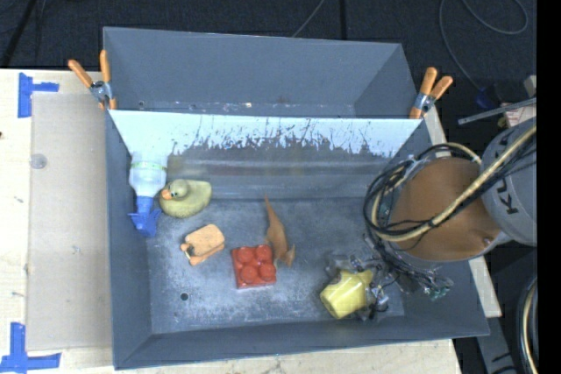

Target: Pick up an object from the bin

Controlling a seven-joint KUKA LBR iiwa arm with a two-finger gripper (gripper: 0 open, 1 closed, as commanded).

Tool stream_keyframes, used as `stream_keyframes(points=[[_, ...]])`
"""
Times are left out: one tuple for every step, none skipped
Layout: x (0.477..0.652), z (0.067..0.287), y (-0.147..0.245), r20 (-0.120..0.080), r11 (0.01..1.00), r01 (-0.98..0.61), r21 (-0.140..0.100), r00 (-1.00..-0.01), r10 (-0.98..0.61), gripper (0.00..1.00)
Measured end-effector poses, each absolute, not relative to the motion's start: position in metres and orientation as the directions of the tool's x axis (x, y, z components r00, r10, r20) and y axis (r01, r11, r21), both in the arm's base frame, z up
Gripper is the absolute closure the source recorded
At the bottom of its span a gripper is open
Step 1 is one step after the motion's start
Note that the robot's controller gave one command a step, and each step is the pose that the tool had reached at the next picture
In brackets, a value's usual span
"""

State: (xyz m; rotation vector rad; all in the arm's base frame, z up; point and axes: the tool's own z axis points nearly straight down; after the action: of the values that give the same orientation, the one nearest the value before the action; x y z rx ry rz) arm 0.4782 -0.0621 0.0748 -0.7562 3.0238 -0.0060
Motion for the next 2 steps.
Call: stream_keyframes(points=[[0.4782,0.0748,-0.0621,-0.023,0.882,-0.470,-0.010,-0.882,-0.470,1.00],[0.4780,0.0768,-0.0619,-0.023,0.882,-0.470,-0.010,-0.882,-0.470,1.00]])
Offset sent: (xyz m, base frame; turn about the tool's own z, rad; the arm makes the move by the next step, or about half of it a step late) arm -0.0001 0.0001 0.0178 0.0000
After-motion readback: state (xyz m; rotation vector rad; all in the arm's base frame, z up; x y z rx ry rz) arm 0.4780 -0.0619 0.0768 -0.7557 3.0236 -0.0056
